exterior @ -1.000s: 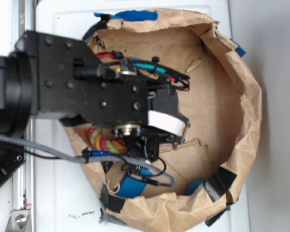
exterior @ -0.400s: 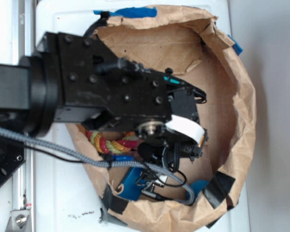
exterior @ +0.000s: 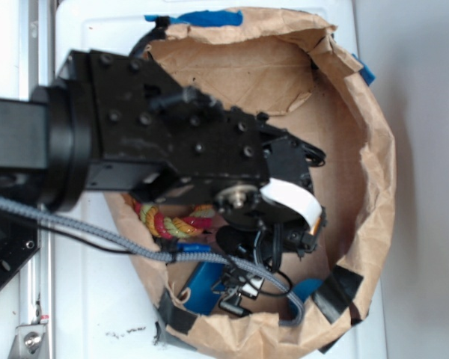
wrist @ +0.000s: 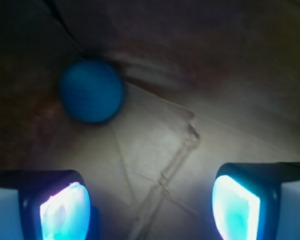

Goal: Grab the blue ball.

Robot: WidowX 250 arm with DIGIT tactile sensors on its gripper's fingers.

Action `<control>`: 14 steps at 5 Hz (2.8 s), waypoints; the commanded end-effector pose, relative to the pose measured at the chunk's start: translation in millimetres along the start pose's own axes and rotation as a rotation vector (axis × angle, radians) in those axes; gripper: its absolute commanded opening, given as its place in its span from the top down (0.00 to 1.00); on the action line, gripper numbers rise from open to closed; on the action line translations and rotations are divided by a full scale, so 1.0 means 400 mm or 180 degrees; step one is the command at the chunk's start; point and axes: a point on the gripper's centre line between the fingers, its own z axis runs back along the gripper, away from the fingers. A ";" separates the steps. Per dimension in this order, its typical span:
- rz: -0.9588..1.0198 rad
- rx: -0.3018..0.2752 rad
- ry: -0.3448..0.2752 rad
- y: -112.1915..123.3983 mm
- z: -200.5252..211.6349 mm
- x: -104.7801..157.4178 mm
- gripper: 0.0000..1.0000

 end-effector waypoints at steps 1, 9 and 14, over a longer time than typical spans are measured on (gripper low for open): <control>-0.0246 -0.0099 -0.0344 0.016 0.004 0.019 0.00; -0.0756 -0.0388 -0.1049 -0.105 -0.145 0.082 0.00; -0.0686 -0.0473 -0.1097 -0.099 -0.125 0.074 1.00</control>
